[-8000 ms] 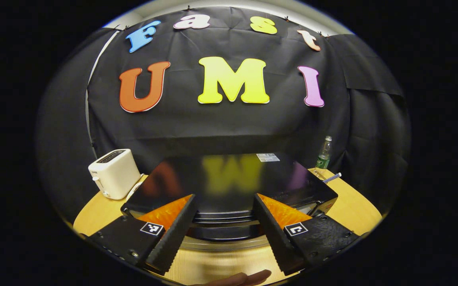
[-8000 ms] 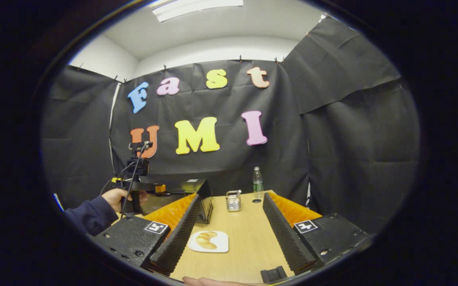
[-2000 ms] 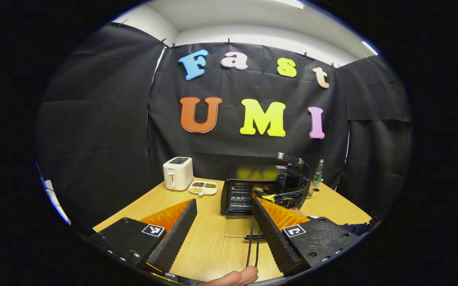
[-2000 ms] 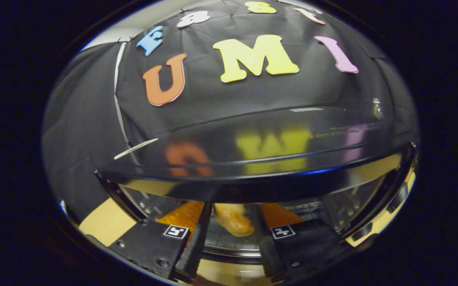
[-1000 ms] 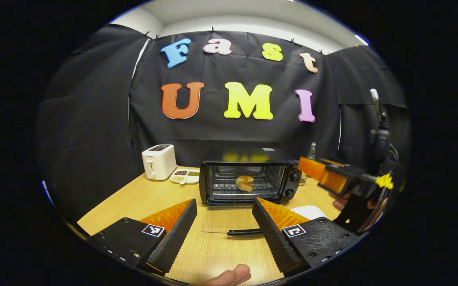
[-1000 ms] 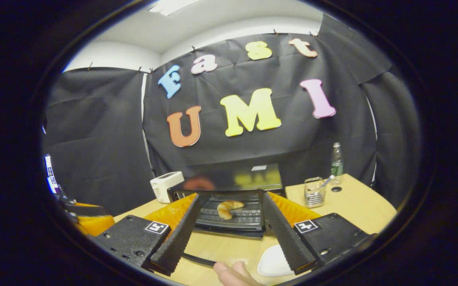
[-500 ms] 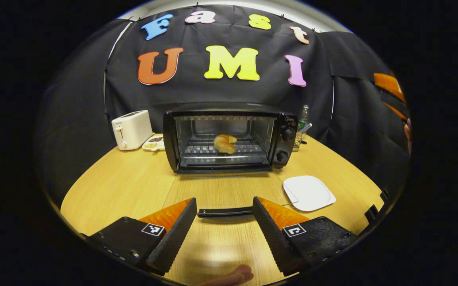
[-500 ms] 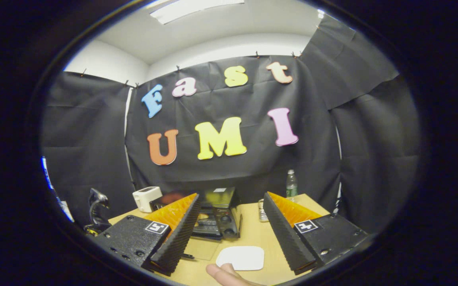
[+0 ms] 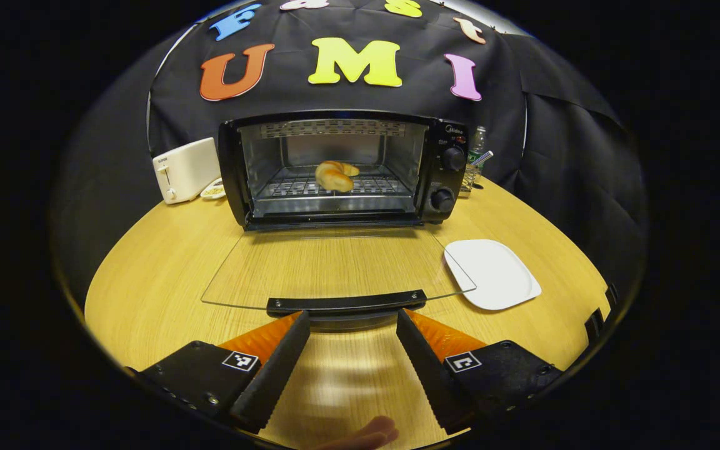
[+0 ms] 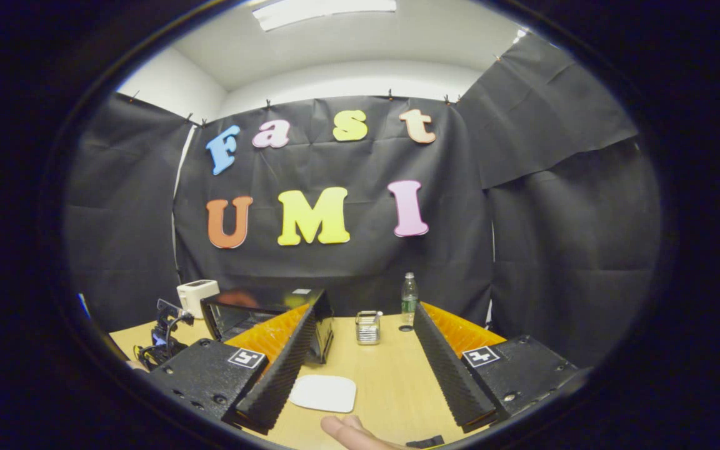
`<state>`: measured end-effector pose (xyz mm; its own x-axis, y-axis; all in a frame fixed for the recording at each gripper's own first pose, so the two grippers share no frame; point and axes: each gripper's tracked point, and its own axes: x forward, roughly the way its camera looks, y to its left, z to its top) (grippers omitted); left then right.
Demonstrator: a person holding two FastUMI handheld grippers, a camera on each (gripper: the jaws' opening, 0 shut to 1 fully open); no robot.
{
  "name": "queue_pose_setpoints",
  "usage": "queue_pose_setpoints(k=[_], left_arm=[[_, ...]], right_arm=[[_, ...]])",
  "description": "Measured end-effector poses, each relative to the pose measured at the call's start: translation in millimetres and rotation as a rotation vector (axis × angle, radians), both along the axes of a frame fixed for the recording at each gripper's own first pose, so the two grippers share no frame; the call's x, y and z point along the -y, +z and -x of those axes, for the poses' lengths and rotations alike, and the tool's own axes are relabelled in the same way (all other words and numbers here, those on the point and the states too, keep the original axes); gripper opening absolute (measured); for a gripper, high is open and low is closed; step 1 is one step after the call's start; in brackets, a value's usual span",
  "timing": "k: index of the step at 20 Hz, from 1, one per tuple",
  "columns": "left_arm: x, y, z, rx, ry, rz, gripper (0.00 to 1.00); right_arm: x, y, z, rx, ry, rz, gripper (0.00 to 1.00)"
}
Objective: Open the electric oven with the left hand, put the food in, and close the electric oven.
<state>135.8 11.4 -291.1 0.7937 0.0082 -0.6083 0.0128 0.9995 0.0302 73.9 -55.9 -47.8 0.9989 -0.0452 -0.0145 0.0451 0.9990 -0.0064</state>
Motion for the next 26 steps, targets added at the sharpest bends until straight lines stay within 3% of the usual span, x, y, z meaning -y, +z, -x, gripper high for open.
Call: queue_pose_setpoints(k=[5,11,24,26], left_arm=[[-0.6,-6.0,0.2,-0.048,0.020,-0.016,0.93],[-0.2,-0.9,-4.2,-0.055,0.067,0.000,0.92],[1.0,38.1,-13.2,0.060,0.081,-0.033,0.93],[-6.6,49.0,-17.3,0.089,0.089,-0.073,0.93]], right_arm=[[-13.9,-4.3,1.9,-0.011,0.071,-0.020,0.96],[-16.7,-13.8,-4.9,-0.034,0.091,-0.046,0.96],[-12.9,-15.6,-6.8,-0.034,0.085,-0.055,0.96],[-13.7,-17.0,-6.1,-0.037,0.087,-0.061,0.96]])
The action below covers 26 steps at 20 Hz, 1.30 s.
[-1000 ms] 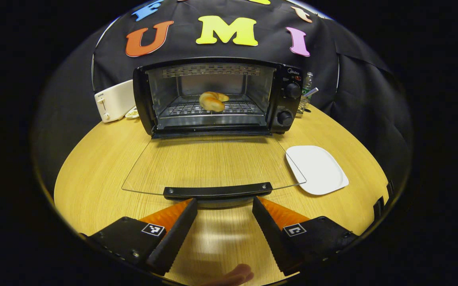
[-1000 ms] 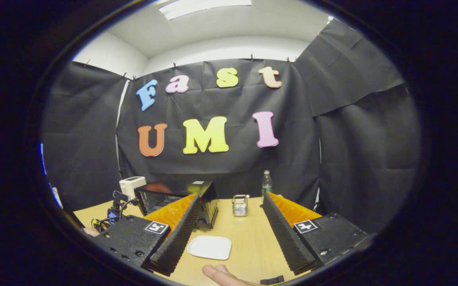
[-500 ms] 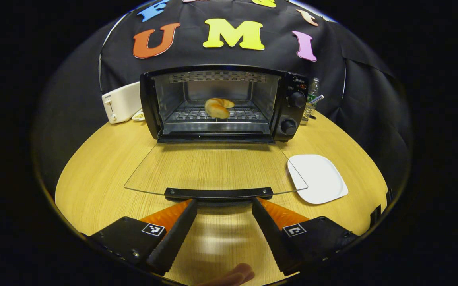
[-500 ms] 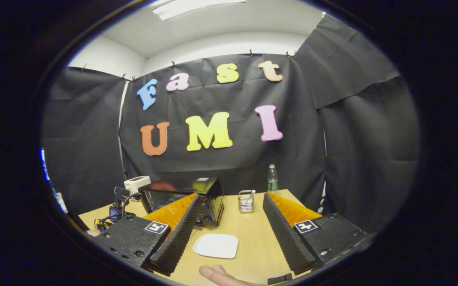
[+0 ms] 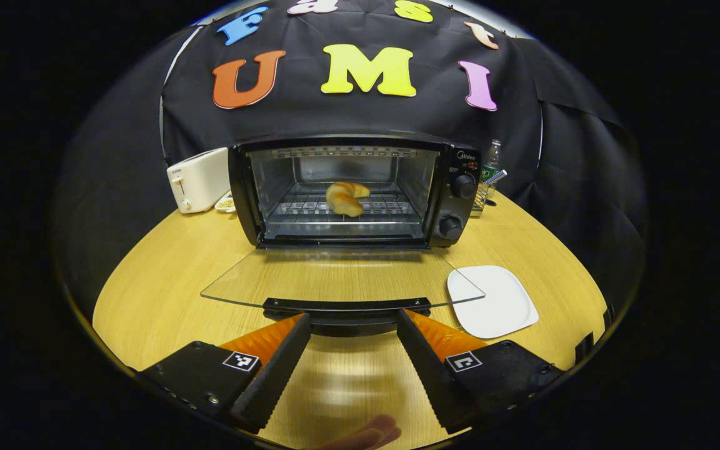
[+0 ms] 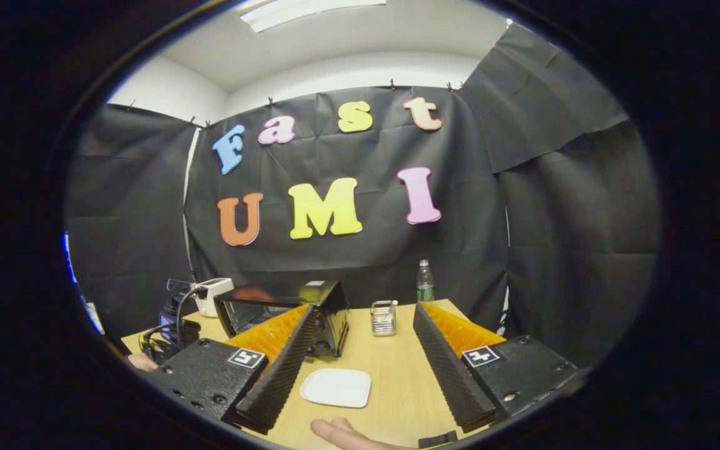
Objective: Open the electric oven with the left hand, put the food in, and close the electric oven.
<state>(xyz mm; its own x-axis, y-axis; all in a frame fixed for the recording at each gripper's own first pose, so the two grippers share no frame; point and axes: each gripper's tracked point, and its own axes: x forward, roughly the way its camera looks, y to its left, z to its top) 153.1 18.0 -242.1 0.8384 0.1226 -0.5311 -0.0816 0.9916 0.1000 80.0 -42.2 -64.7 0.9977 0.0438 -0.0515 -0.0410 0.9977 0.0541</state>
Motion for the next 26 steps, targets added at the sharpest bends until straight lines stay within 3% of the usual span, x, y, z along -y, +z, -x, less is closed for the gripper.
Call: queue_pose_setpoints(k=[10,19,23,26], left_arm=[[-6.1,52.2,-30.1,0.115,-0.037,-0.018,0.96],[-25.2,94.7,-71.4,0.177,-0.031,0.046,0.96],[-34.9,109.8,-97.8,0.216,-0.026,0.124,0.92],[-42.7,121.0,-116.3,0.254,-0.039,0.090,0.93]], right_arm=[[5.7,-4.6,2.7,-0.020,-0.016,-0.014,0.99],[8.4,3.4,13.1,-0.013,-0.051,0.003,0.96],[13.8,12.1,22.7,0.001,-0.071,-0.005,0.96],[11.9,18.6,33.7,0.016,-0.067,-0.013,0.99]])
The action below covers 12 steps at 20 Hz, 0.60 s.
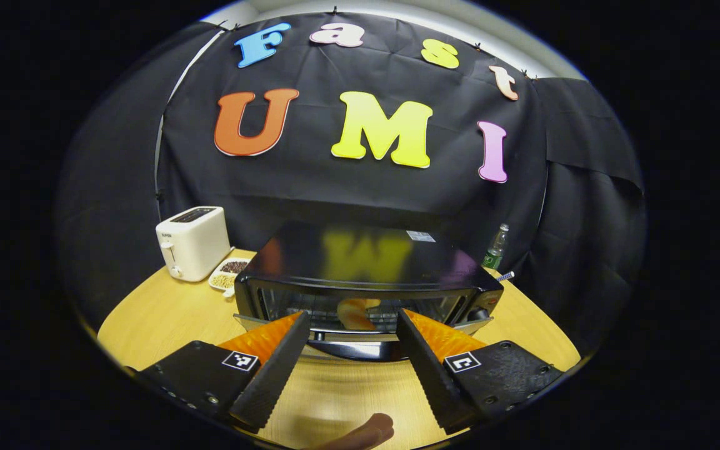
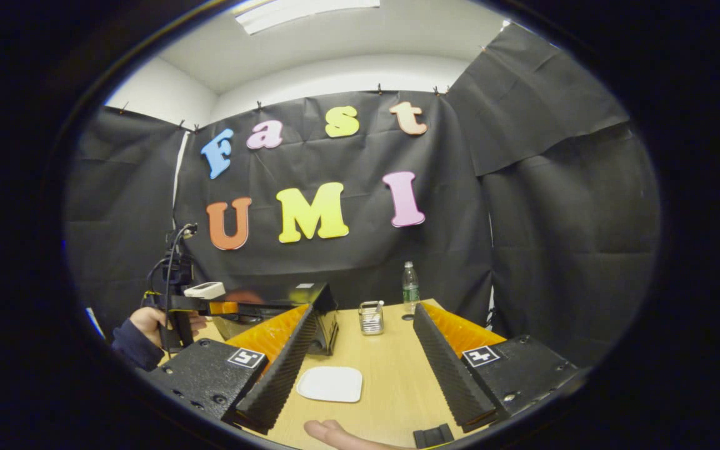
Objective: Open the electric oven with the left hand, put the food in, and close the electric oven.
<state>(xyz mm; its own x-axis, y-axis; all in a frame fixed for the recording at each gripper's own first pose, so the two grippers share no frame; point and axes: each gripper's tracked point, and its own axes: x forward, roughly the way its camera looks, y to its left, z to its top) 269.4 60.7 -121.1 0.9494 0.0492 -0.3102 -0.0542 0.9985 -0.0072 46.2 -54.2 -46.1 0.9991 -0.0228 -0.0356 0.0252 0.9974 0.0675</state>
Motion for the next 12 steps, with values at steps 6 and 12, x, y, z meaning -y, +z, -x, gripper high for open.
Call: queue_pose_setpoints(k=[6,12], left_arm=[[9.0,47.5,35.1,0.137,0.002,0.016,0.93],[26.3,101.4,113.1,0.267,-0.044,-0.023,0.92]], right_arm=[[2.6,12.7,27.2,0.040,-0.011,0.010,0.96],[16.4,28.0,57.1,0.094,-0.064,-0.010,0.96]])
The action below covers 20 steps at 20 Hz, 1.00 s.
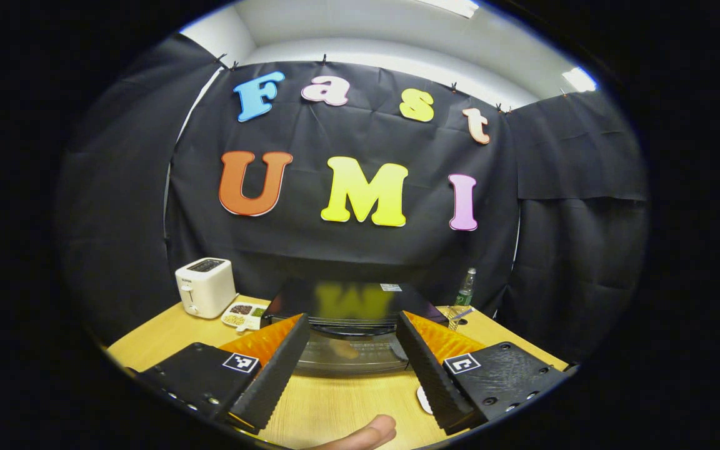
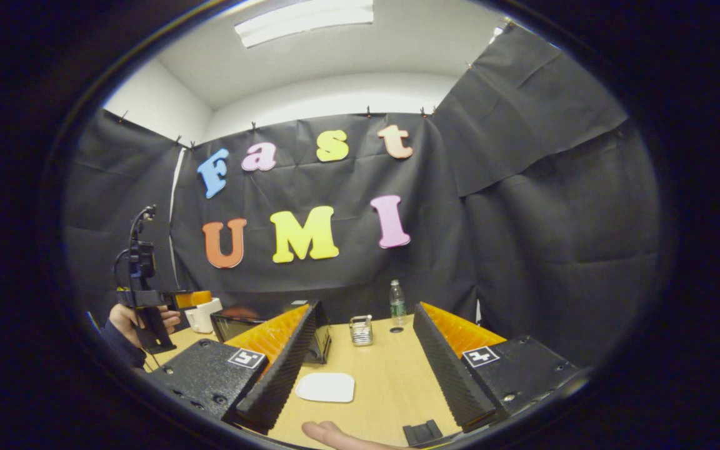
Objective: Open the electric oven with the left hand, put the food in, and close the electric oven.
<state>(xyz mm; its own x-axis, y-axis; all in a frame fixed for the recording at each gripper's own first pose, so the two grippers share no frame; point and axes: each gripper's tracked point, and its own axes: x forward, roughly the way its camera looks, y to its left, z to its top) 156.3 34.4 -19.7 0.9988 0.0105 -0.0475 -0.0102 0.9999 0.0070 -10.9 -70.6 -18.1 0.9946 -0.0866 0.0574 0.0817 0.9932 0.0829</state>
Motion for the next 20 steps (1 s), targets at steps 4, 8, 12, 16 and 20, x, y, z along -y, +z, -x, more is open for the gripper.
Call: queue_pose_setpoints(k=[4,8,12,16,20], left_arm=[[12.4,6.6,48.8,0.011,0.003,-0.017,0.92],[12.6,13.7,96.4,0.055,0.050,-0.068,0.92],[22.3,2.3,129.8,0.080,0.038,-0.047,0.92],[15.2,-1.3,151.8,0.075,0.069,-0.125,0.92],[24.9,-2.8,161.3,0.079,0.060,-0.110,0.92]], right_arm=[[4.8,-2.4,11.4,-0.011,-0.009,-0.016,0.99],[9.8,-2.9,14.9,-0.016,-0.017,-0.009,0.96],[7.7,-11.1,12.7,-0.032,-0.005,-0.025,0.96],[6.1,-13.7,10.8,-0.024,0.004,-0.031,0.96],[-0.3,-14.9,2.3,-0.028,0.010,-0.004,0.99]])
